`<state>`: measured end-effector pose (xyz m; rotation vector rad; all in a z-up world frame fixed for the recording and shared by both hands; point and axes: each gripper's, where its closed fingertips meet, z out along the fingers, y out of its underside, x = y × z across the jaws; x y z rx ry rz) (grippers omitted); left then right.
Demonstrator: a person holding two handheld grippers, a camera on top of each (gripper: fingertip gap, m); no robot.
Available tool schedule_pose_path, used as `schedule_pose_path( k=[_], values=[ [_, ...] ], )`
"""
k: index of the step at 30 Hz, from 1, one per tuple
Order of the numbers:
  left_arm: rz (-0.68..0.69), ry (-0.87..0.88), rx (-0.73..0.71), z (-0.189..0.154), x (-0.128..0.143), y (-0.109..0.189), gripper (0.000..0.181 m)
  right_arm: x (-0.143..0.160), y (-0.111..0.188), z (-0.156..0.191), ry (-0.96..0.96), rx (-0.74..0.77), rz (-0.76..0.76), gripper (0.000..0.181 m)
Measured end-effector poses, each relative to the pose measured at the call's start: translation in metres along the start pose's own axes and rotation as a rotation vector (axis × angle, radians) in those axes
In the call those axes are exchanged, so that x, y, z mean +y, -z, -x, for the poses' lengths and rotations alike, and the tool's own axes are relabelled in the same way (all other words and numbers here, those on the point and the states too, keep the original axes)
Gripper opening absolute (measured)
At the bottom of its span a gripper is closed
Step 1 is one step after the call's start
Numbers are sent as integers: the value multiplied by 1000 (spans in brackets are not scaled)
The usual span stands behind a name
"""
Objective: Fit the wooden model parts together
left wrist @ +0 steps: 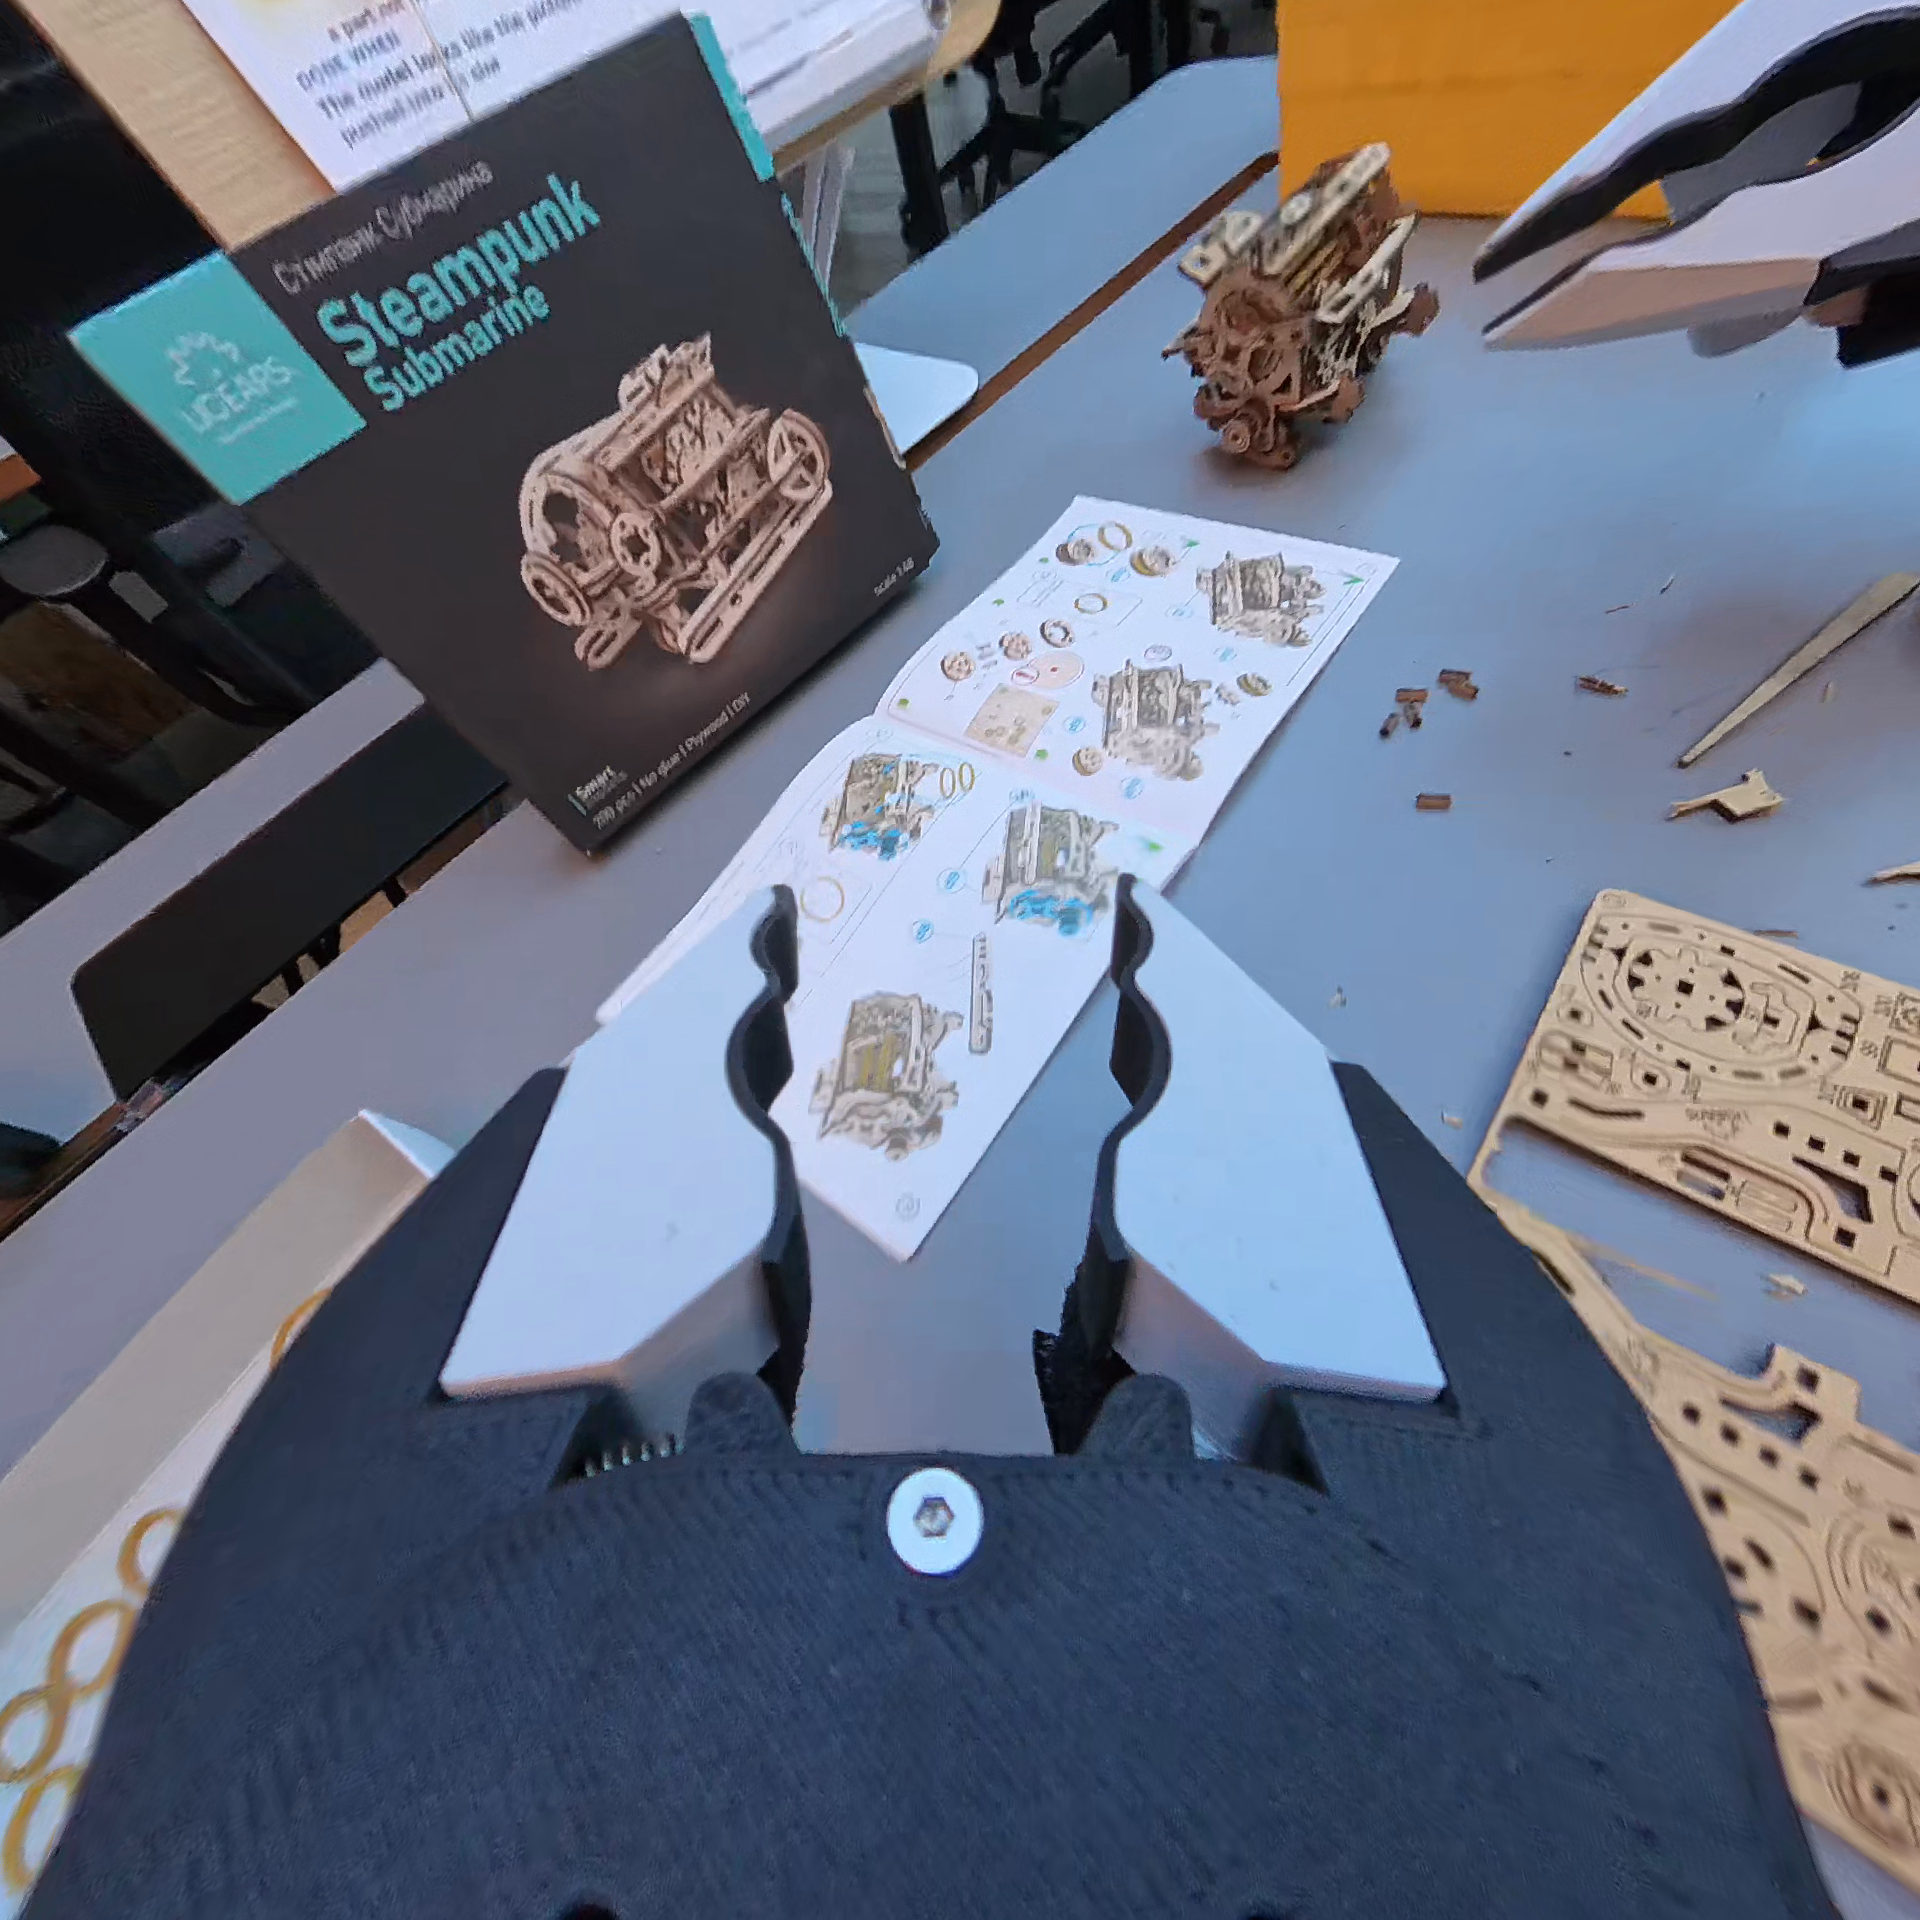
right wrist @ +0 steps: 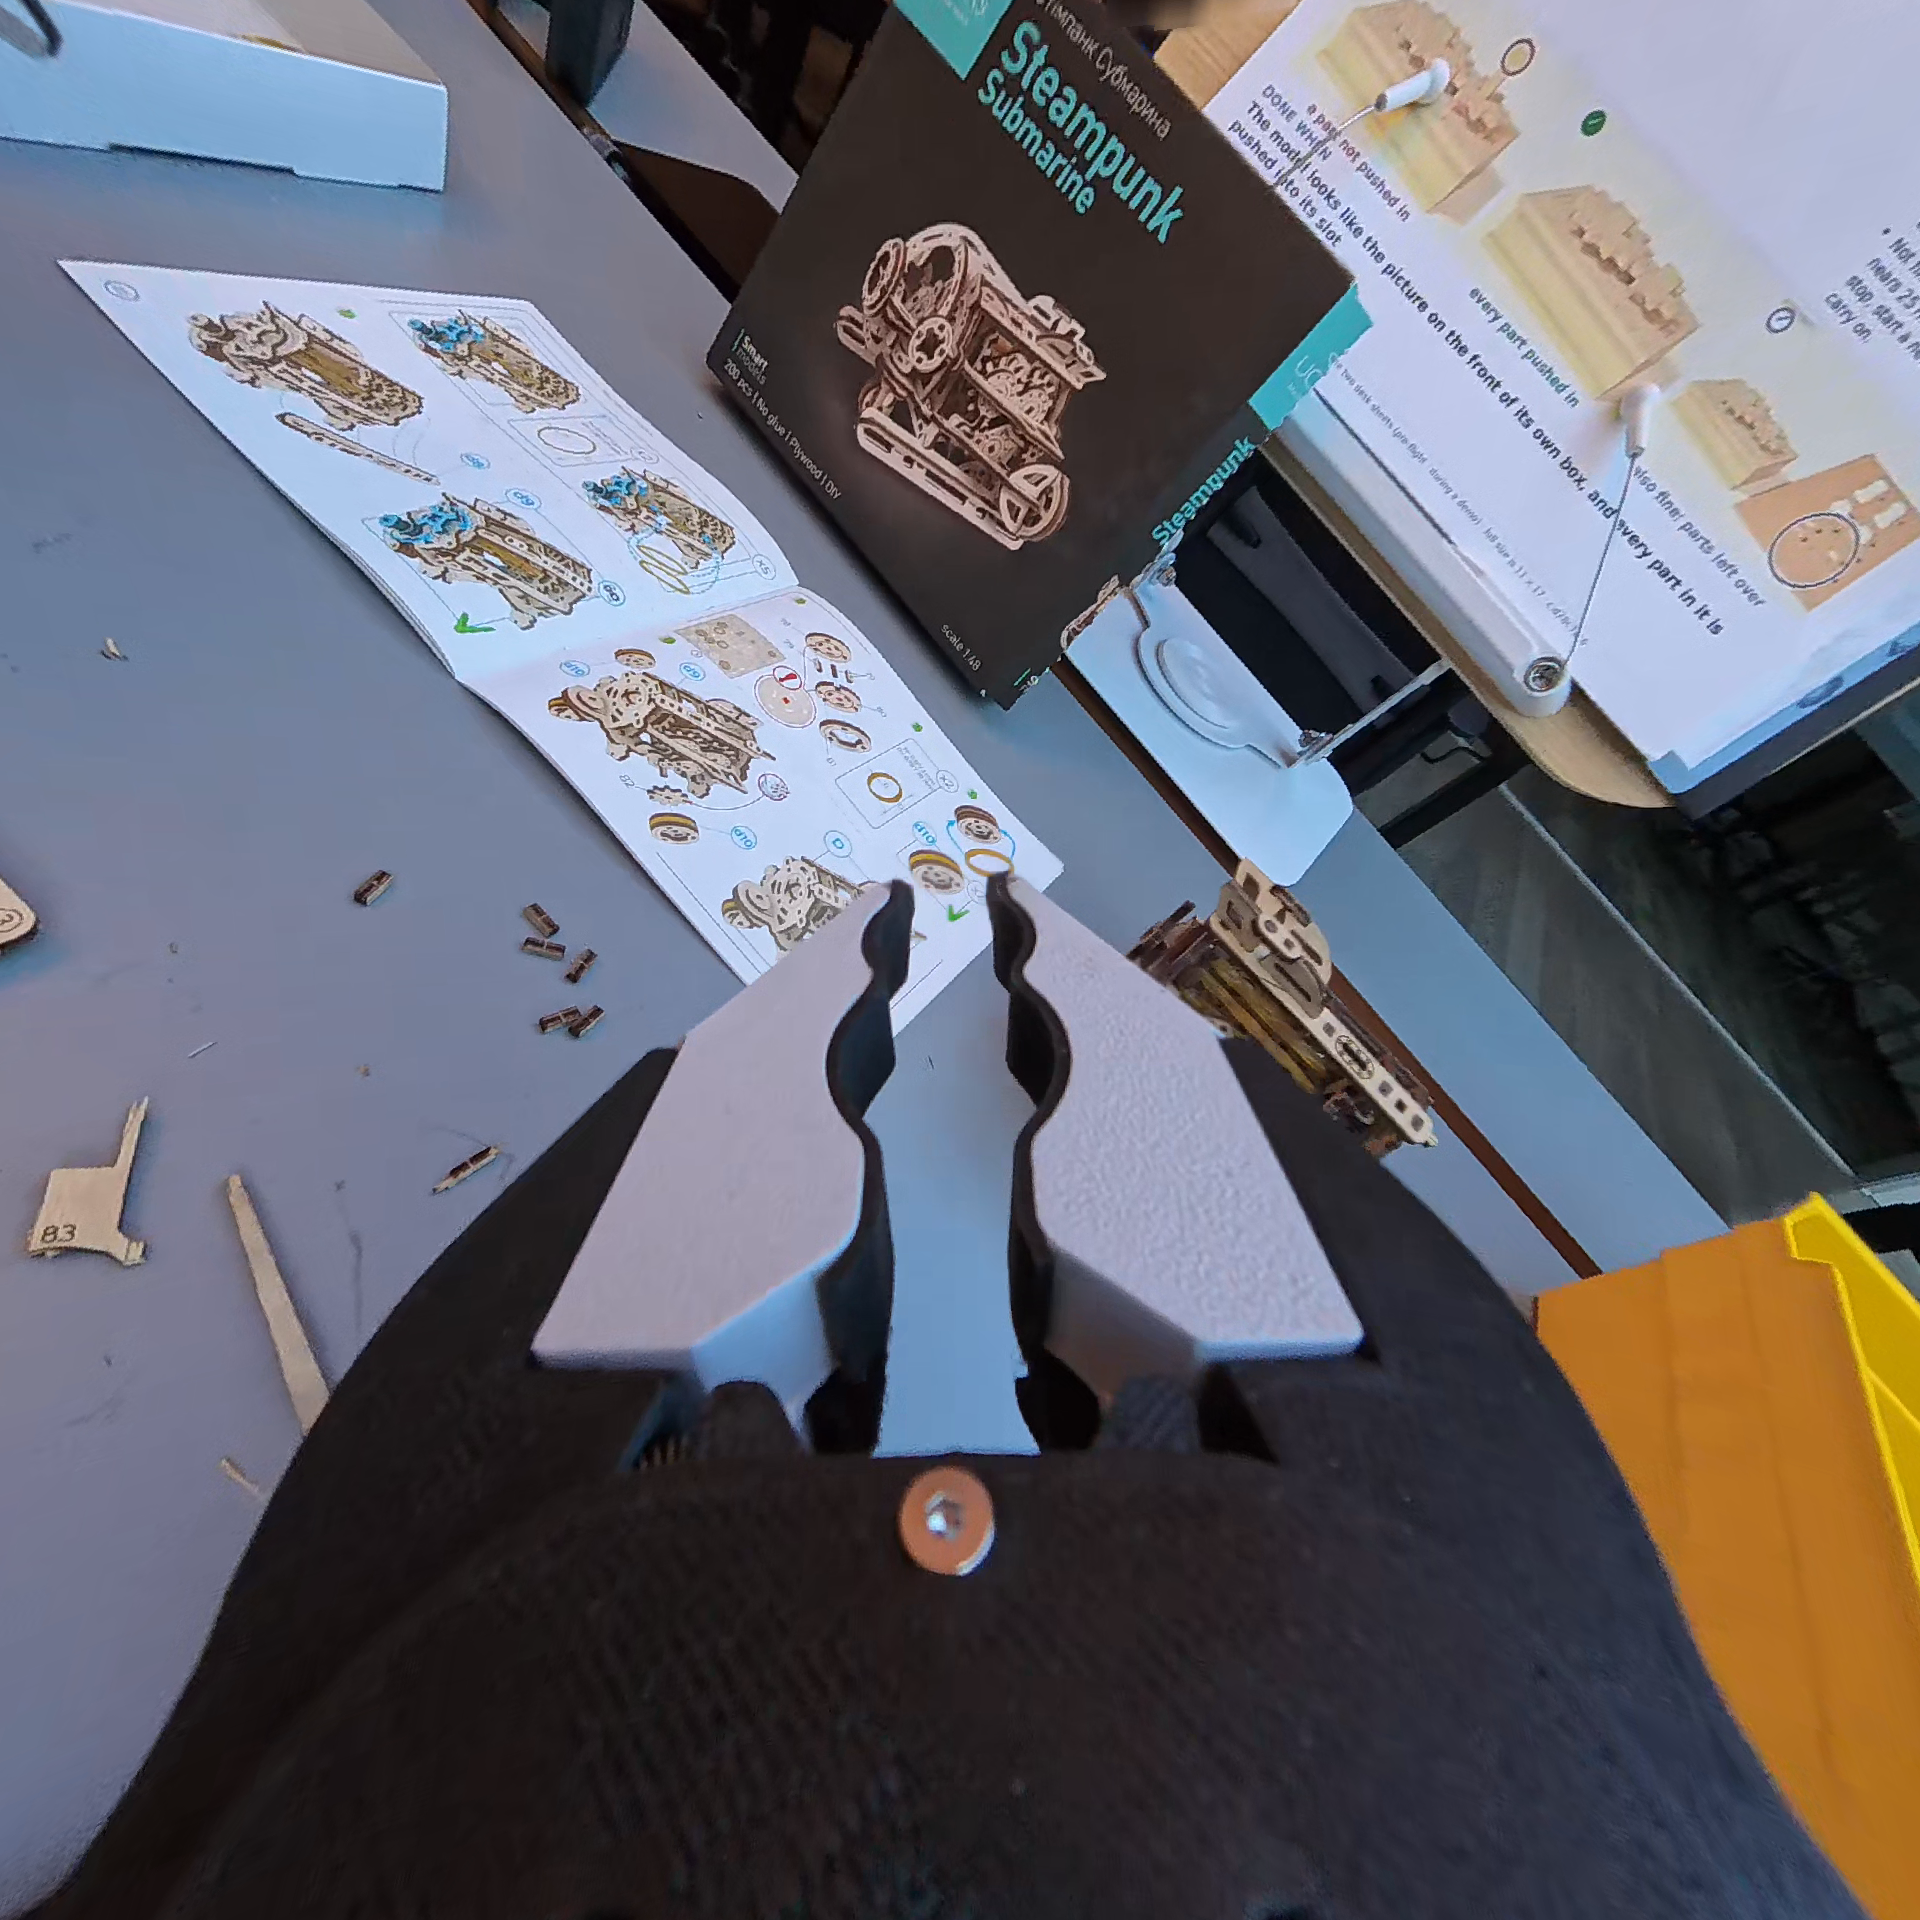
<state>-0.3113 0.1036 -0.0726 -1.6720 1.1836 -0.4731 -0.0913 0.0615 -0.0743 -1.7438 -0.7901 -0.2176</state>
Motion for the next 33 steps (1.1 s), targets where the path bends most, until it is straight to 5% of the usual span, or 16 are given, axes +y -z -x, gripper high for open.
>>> schedule_pose_path(
  k=[6, 9, 13, 20, 33],
  values=[
    [101, 165, 264, -29, 26, 62, 64, 3, -2, 2, -37, -29, -10, 13],
    [175, 59, 262, -58, 51, 82, 63, 2, -2, 1, -38, -29, -12, 13],
    [357, -74, 181, -71, 91, 83, 53, 6, -6, 4, -52, -53, 2, 12],
    [473, -28, 207, -72, 122, 79, 46, 9, -3, -1, -63, -39, 14, 12],
    [447, 30, 186, -68, 120, 73, 24, 14, -6, 4, -22, -59, 35, 12]
  ],
)
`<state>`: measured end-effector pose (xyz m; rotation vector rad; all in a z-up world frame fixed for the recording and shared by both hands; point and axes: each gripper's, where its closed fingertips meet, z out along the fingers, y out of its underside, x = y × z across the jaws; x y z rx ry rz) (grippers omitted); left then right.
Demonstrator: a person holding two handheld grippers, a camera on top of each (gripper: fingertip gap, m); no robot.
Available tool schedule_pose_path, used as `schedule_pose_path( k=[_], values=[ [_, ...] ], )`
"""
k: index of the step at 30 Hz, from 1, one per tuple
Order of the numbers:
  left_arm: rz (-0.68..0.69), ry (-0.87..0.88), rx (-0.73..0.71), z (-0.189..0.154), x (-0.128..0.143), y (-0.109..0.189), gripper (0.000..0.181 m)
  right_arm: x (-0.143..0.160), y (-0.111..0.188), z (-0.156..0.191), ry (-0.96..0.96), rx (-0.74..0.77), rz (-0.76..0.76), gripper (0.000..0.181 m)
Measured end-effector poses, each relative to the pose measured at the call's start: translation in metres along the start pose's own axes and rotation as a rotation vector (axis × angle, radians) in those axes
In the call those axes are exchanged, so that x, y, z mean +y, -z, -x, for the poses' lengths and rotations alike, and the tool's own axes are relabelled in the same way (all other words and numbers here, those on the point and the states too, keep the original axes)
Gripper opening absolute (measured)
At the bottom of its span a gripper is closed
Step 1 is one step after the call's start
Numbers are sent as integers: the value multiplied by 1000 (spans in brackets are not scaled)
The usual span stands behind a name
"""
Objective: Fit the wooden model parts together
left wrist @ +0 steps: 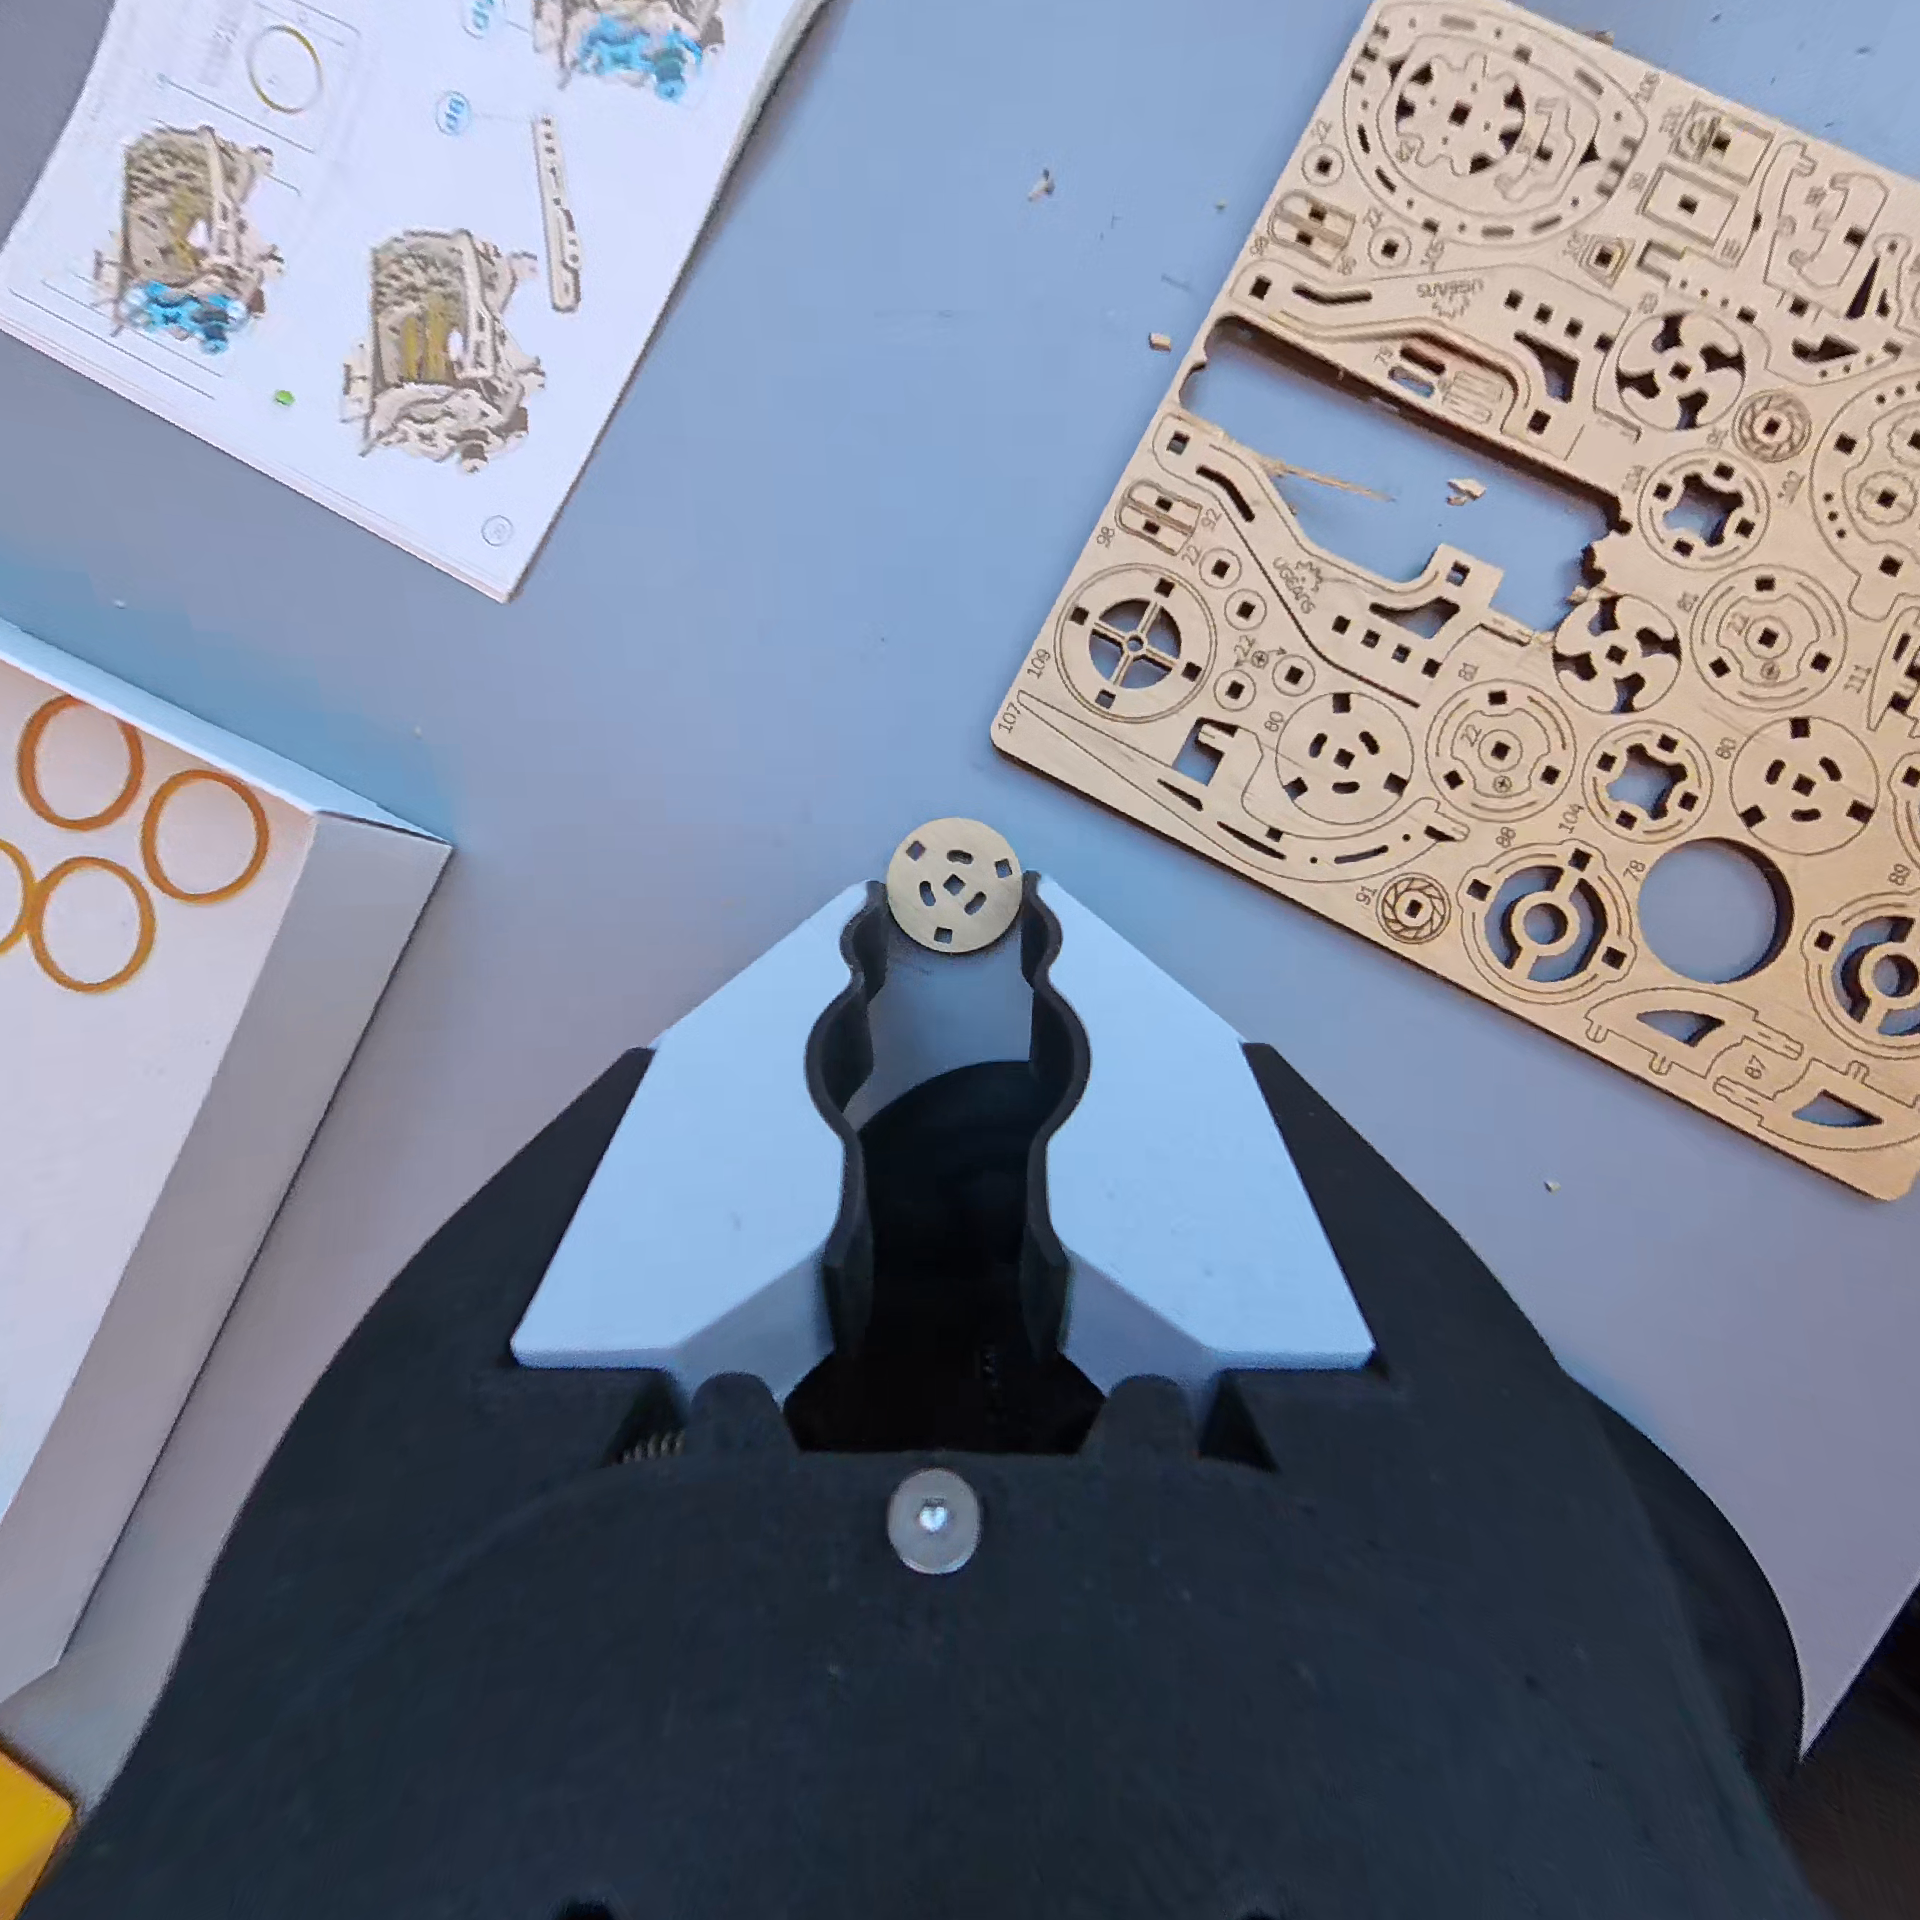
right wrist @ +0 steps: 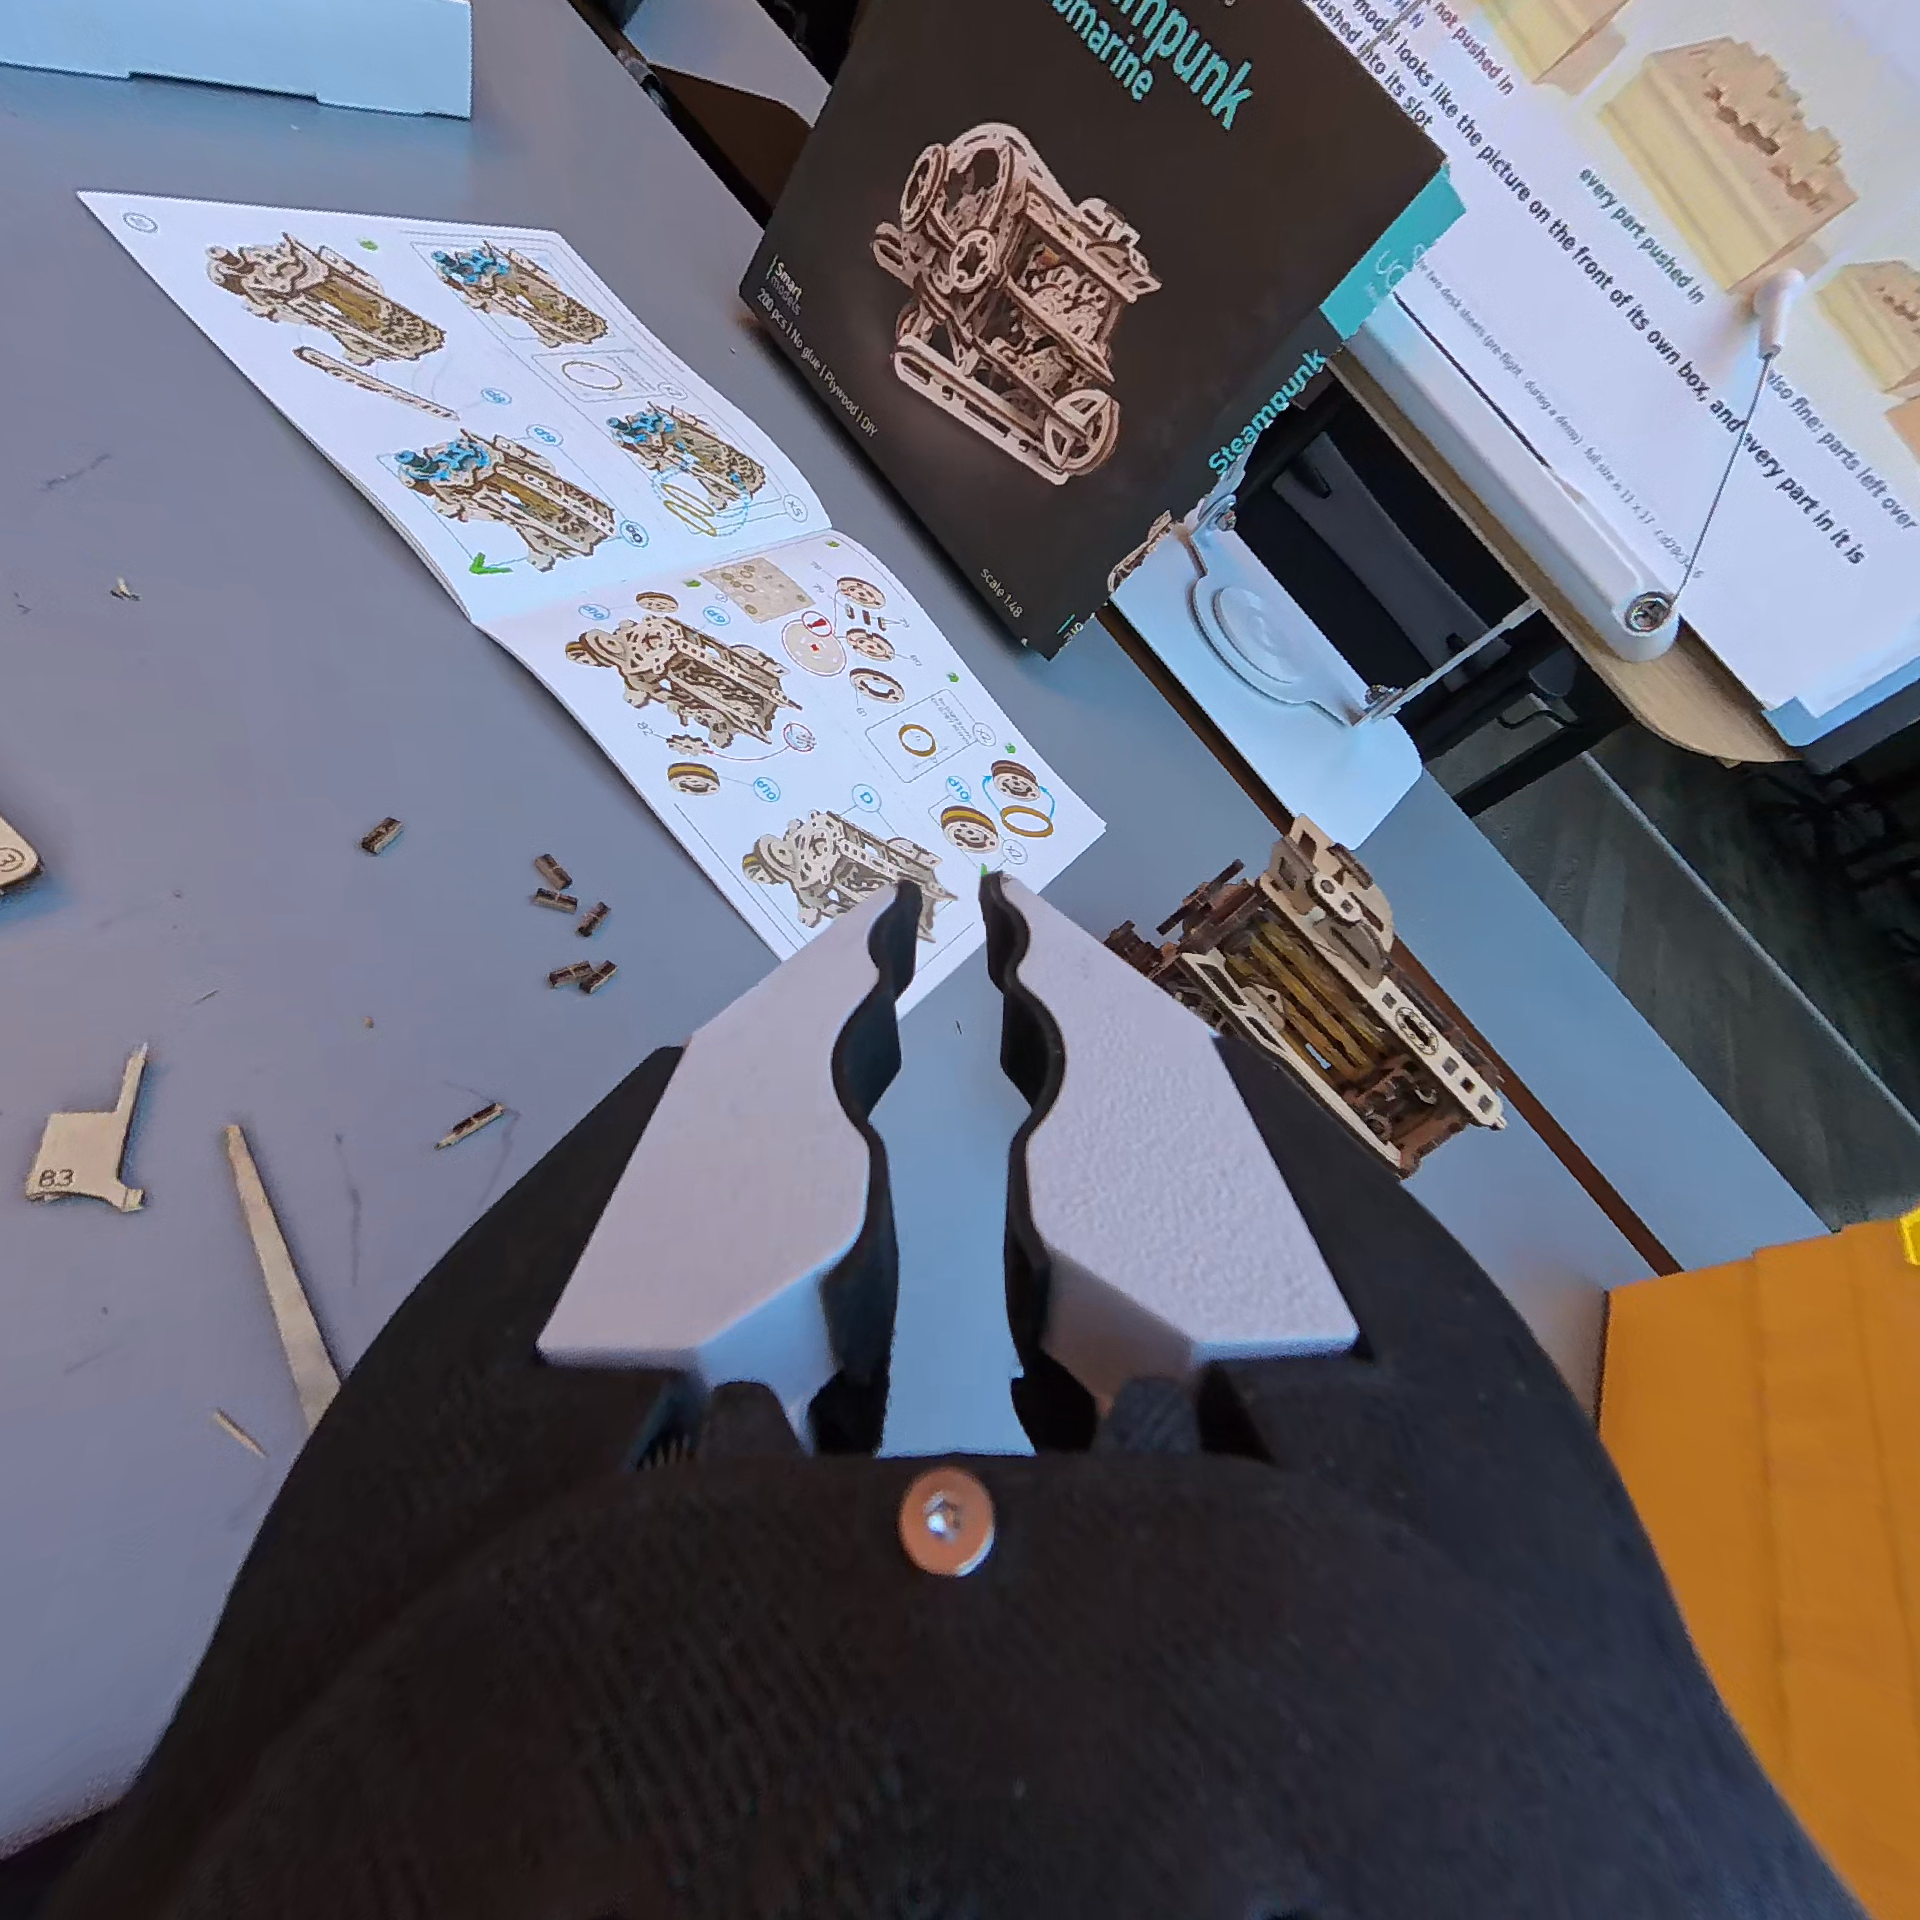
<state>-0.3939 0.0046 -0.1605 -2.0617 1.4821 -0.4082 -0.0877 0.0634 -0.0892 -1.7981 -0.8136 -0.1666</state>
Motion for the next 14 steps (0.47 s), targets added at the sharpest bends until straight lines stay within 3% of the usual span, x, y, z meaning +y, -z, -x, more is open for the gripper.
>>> schedule_pose_path(
  k=[3, 7, 11, 14],
  values=[
    [-210, 91, 20, 5, -37, 11, 24, -1, -2, 4, 11, -11, -2, 12],
    [-613, 357, 378, -10, -120, 45, 24, 2, -5, 10, 28, -32, 8, 12],
    [-647, 513, 754, -32, -153, 53, 24, -11, 1, 22, 46, -94, -67, 12],
    [-610, 602, 1001, -52, -166, 55, 23, -44, 20, 62, 70, -313, -235, 15]
  ],
)
